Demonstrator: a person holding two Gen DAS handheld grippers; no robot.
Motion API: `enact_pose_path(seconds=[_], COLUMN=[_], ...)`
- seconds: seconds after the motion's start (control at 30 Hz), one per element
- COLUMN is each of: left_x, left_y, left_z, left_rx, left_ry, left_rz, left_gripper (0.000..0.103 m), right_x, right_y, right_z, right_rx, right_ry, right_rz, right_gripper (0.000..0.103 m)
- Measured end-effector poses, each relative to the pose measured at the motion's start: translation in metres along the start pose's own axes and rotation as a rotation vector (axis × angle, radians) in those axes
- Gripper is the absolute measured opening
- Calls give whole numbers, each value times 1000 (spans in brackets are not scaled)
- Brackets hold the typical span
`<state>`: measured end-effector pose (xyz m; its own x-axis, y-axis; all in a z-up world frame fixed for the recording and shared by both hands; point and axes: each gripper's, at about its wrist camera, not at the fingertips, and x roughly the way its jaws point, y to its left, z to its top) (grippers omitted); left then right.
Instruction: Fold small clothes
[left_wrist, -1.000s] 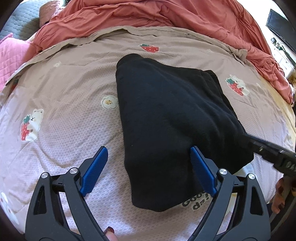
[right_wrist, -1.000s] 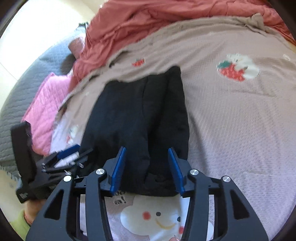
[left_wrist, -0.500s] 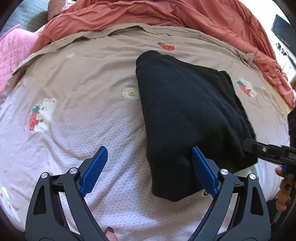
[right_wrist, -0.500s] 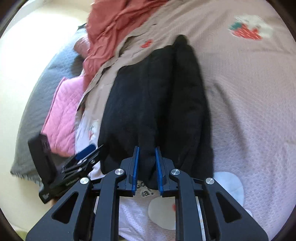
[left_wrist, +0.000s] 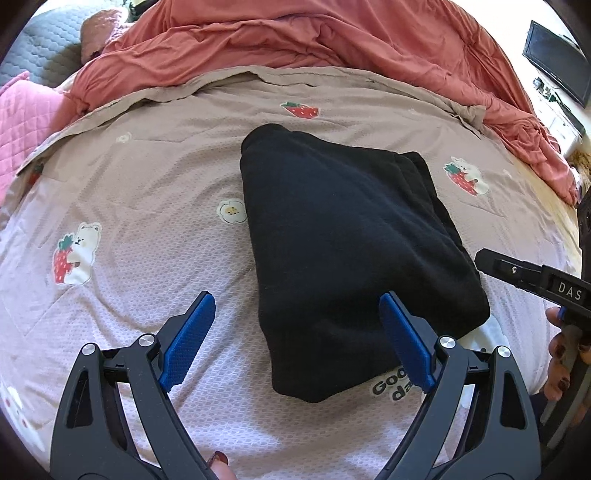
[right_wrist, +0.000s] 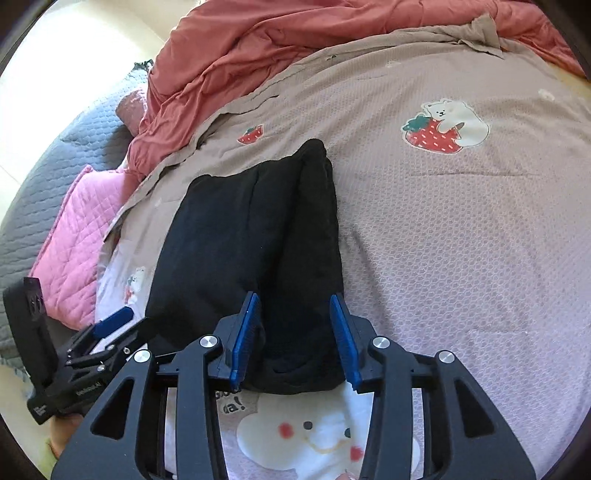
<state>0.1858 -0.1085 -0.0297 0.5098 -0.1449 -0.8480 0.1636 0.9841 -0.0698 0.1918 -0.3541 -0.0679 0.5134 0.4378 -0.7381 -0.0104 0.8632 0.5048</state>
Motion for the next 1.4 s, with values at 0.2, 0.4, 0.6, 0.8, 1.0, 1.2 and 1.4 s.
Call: enact_pose_path(seconds=[0.2, 0.4, 0.6, 0.8, 1.0, 1.2, 1.4], left_x=[4, 14, 16, 7, -9, -21, -34], left_y=[0, 5, 8, 13, 16, 20, 21], left_z=[-2, -8, -11, -8, -3, -3, -6], left_rx=[3, -9, -24, -50, -50, -66, -63], left_ry=[12, 43, 56, 52, 31, 15, -17], left_rz=[9, 24, 17, 7, 31, 49, 66], left_gripper=[84, 84, 84, 86, 93, 93, 93], right_x=[-10, 4, 28, 9, -27, -37, -57], right_y=[3, 18, 10, 16, 21, 22, 30], right_z=[2, 1, -3, -3, -4, -7, -14], right_rx=[-23, -82, -52, -76, -93, -103, -138], right_ry=[-63, -32, 68, -19, -198, -260, -366], right_rz=[15, 36, -20, -9, -8, -53, -65], right_gripper=[46, 46, 48, 65, 98, 98, 98])
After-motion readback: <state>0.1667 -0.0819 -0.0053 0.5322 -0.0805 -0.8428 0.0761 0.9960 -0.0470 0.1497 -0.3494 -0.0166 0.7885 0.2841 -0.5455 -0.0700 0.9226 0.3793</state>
